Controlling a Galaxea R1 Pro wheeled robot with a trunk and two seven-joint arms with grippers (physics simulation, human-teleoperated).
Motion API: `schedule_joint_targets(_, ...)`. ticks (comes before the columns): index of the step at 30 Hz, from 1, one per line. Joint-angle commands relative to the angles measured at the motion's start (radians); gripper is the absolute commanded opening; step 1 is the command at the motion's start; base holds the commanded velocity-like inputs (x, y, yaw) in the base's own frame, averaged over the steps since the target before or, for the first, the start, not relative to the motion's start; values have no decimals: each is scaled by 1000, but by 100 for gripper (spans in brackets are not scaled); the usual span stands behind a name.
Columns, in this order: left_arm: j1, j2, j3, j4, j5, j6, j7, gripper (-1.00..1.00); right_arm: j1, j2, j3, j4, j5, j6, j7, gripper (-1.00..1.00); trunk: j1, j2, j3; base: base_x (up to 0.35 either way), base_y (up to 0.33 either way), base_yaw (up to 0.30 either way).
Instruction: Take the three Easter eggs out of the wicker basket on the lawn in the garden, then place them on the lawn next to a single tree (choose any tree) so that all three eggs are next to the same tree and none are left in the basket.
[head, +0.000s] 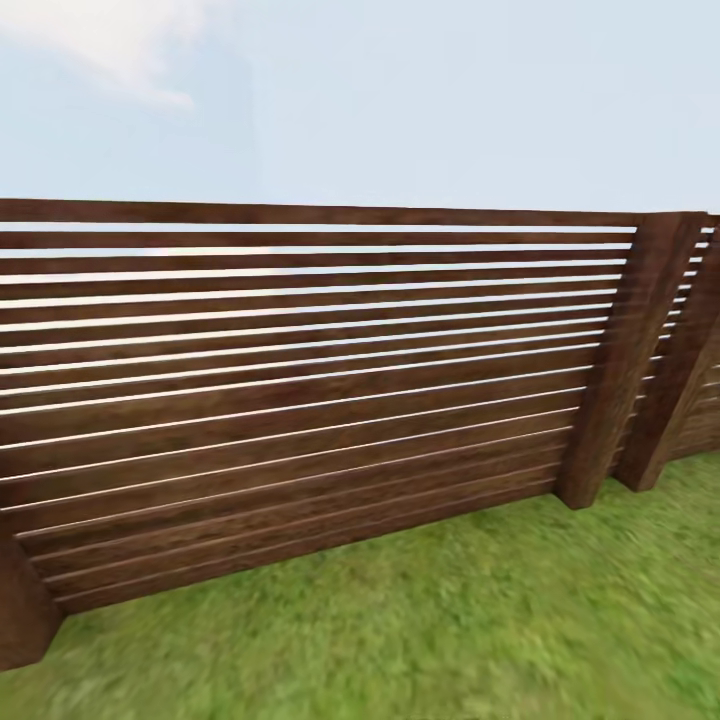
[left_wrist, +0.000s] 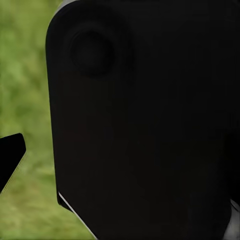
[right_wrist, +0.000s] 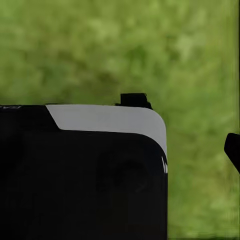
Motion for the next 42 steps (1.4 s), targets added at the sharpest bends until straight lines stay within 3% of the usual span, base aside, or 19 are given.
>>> schedule_joint_targets(1,1,0,1,-2,3,0,-1,100,-1,0,0,1,-2,-4,0,100,0,0,-1,0,0,-278)
schedule_joint_targets(23,1,0,1,-2,3,0,-1,100,-1,-1,2,1,-3,-6,-1,100,0,0,-2,0,0,-278)
schedule_joint_targets(42,1,0,1,-2,3,0,-1,100,-1,-2,1,3,-5,-4,-1,100,0,0,-27,0,0,-176)
